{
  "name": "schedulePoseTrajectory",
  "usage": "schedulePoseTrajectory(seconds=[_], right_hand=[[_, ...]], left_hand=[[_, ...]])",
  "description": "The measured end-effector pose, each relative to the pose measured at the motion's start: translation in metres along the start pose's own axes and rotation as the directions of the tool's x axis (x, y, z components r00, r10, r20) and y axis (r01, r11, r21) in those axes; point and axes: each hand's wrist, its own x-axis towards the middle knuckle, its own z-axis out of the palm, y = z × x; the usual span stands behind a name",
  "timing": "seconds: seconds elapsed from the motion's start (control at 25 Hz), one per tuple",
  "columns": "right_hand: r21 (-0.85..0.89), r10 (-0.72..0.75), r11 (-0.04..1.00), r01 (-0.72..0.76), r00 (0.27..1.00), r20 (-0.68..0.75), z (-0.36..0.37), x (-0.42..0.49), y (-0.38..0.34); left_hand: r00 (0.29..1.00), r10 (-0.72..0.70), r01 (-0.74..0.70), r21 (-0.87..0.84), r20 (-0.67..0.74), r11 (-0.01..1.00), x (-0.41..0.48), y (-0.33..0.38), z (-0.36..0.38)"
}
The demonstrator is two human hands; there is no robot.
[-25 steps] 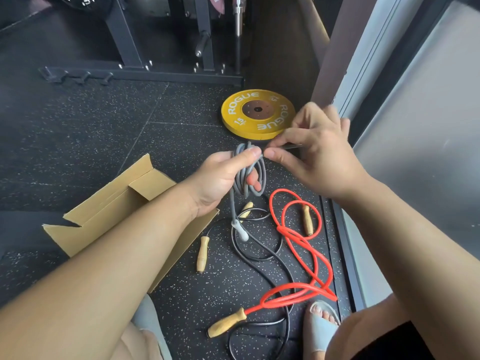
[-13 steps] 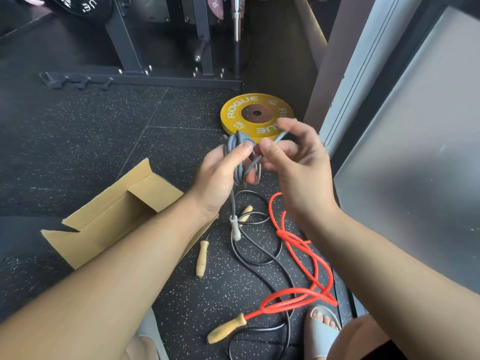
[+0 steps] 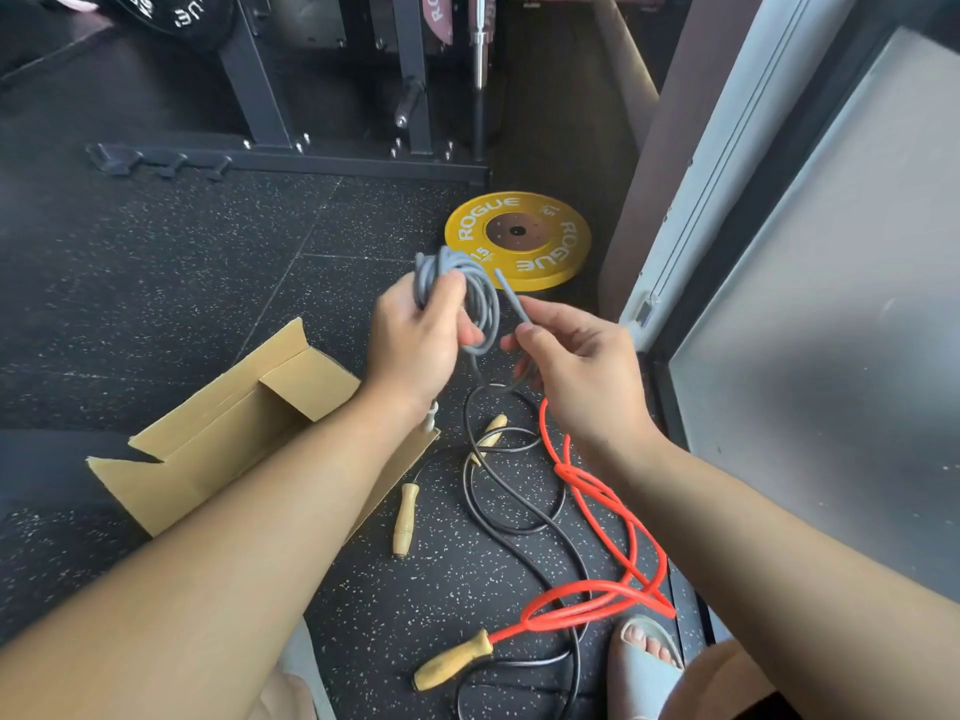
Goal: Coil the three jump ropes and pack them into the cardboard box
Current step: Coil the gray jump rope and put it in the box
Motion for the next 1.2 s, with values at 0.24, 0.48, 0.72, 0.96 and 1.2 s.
schedulePoseTrajectory(seconds=[0.24,0.48,0.72,0.96,1.2], right_hand=[[-0.356,-0.02,0.933,0.057,0.994,0.106,0.001,0.003,0.009],[-0.169,-0.02,0.986,0.018,1.0,-0.01,-0.002,0.011,0.005],[-0.295,-0.091,0.954,0.048,0.987,-0.134,-0.003,0.014,0.006],[-0.032,0.001,0.999,0.003,0.993,0.117,0.005,0.019,0.012],[0.38,0.128,0.88,-0.284,0.913,0.386,0.0,0.022,0.0]], left_hand=[[0.995,-0.06,0.055,0.059,0.081,0.997,0.003,-0.008,-0.005],[0.945,-0.014,-0.09,0.301,0.325,0.949,-0.007,-0.007,-0.001],[0.931,-0.173,0.224,-0.128,0.321,0.966,-0.009,-0.002,0.005],[0.817,-0.282,0.461,-0.277,0.503,0.843,-0.012,0.007,0.005],[0.746,-0.291,0.554,-0.316,0.599,0.77,-0.013,0.005,0.004]])
